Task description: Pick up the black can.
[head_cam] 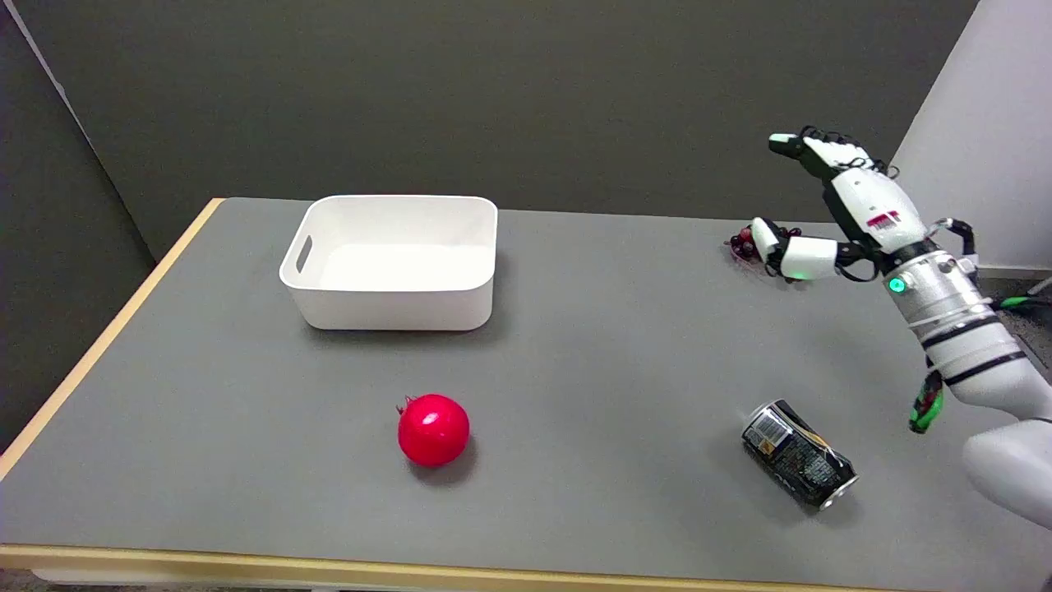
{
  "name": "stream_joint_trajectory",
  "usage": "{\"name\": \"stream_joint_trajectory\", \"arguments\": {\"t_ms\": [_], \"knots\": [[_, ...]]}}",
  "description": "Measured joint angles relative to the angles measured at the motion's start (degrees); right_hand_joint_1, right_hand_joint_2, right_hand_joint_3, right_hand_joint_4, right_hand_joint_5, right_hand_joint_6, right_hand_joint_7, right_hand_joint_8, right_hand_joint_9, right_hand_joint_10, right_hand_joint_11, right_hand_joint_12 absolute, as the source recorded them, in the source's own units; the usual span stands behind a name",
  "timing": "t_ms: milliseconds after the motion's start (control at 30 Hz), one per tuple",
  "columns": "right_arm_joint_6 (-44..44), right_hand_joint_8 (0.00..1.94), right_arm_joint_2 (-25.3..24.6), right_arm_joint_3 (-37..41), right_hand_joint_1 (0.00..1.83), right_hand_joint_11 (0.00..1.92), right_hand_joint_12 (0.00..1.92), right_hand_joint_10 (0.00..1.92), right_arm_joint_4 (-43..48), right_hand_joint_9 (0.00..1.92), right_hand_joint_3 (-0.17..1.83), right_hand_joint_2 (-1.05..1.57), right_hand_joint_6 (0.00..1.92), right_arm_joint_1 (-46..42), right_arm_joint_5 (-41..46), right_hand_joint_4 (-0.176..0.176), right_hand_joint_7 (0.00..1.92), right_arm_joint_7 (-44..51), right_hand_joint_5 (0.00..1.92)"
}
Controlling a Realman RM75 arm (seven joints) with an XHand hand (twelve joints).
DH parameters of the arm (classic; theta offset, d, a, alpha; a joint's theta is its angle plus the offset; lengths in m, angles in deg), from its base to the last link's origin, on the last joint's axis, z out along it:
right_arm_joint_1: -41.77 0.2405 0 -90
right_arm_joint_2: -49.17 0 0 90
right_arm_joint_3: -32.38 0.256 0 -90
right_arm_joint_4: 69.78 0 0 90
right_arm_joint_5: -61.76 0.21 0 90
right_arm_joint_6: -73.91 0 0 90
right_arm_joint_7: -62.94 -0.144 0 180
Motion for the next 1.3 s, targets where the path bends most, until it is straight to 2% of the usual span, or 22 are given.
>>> {"name": "stream_joint_trajectory", "arguments": {"t_ms": [433,800,1000,1300], "knots": [[-6.55,0.40,1.07,6.23,0.55,0.00,0.96,0.69,-1.70,0.12,1.00,0.62,0.47,-10.78,-1.60,-0.077,0.23,-8.94,0.19],[-10.70,0.40,-1.22,12.41,0.45,0.00,0.99,0.68,0.13,0.14,0.99,0.61,0.49,-23.06,-3.31,-0.062,0.25,-15.48,0.21],[-12.37,0.41,-2.29,12.67,0.43,0.00,0.98,0.68,1.47,0.14,0.98,0.60,0.52,-27.86,-4.20,-0.074,0.25,-17.32,0.22],[-15.68,0.42,-3.23,8.85,0.37,0.00,0.88,0.68,3.29,0.09,0.94,0.57,0.53,-32.89,-5.77,-0.125,0.21,-16.93,0.21]]}}
